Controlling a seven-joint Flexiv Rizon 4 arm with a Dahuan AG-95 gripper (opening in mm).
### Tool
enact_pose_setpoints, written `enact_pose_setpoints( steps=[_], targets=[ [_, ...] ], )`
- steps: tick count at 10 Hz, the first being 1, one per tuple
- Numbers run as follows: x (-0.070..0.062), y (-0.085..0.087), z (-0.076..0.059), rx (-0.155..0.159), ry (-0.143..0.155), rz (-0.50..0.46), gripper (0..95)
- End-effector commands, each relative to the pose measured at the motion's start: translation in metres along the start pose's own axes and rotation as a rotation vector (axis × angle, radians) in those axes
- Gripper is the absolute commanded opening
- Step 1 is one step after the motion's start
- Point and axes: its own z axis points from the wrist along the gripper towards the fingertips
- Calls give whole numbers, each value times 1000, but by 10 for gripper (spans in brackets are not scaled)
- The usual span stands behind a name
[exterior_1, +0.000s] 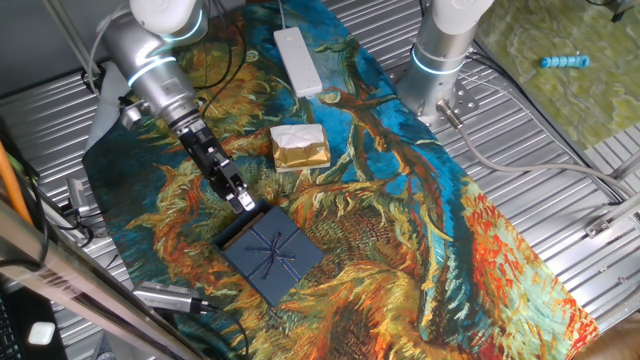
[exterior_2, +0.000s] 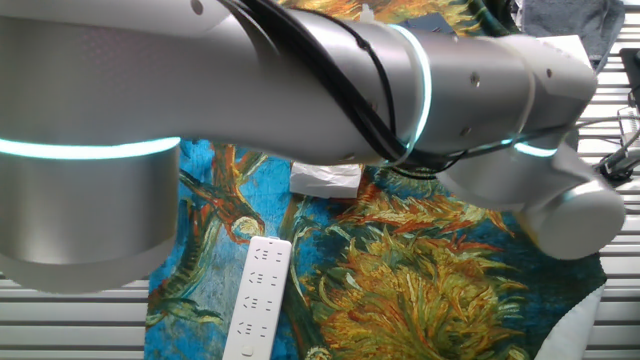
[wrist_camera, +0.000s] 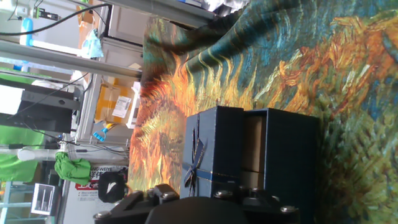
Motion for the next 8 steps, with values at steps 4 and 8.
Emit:
enact_pose_setpoints(
  steps=[4, 8],
  targets=[
    [9, 9, -8, 192, 62, -93, 570],
    [13, 14, -15, 274, 105, -117, 570]
  ],
)
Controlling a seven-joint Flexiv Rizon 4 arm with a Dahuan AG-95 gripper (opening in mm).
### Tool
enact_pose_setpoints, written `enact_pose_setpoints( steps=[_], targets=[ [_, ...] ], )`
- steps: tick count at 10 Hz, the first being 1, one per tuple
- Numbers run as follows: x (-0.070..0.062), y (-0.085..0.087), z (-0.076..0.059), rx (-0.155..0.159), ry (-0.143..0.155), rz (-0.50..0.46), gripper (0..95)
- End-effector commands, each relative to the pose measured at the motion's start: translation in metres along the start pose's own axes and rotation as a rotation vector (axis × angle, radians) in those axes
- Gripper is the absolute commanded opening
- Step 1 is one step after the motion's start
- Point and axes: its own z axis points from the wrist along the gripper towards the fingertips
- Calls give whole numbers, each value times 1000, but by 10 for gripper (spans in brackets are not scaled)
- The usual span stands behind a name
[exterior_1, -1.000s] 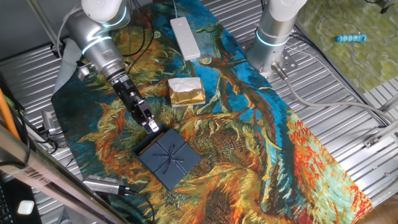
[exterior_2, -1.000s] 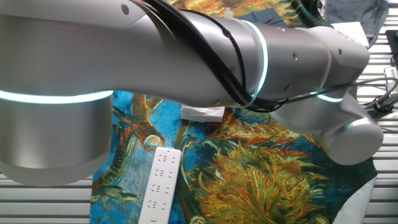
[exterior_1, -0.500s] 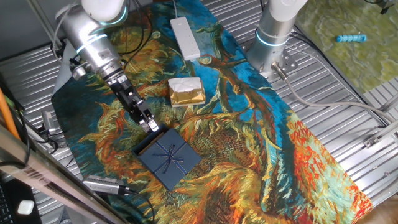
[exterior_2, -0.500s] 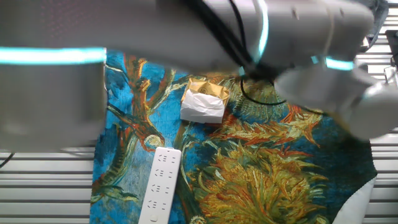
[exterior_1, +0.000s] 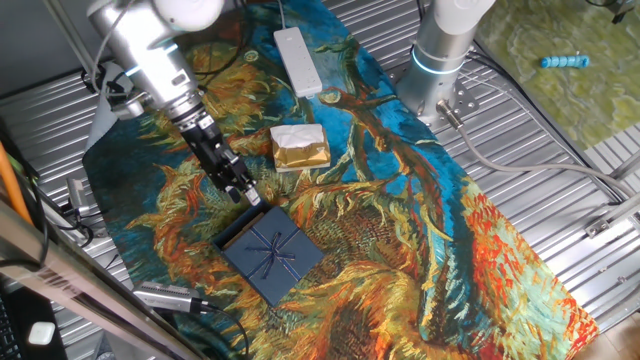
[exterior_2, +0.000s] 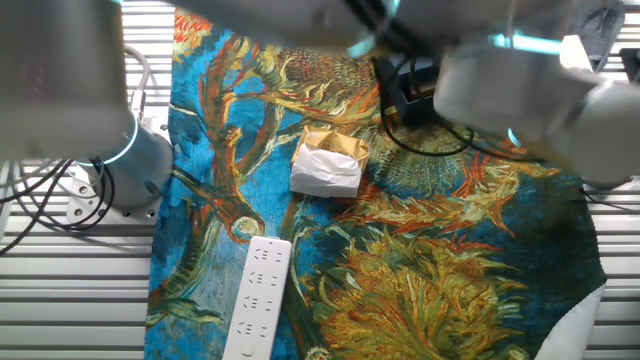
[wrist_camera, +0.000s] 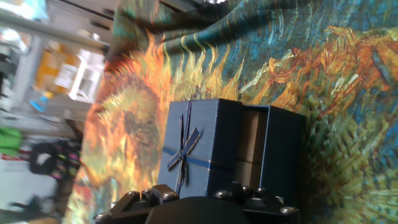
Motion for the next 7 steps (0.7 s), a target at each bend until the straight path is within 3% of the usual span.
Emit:
enact_pose_setpoints(
  steps=[1, 7],
  targets=[
    [-1, -1, -4, 15, 18, -7, 570],
    [-2, -4, -3, 9, 10, 13, 570]
  ],
)
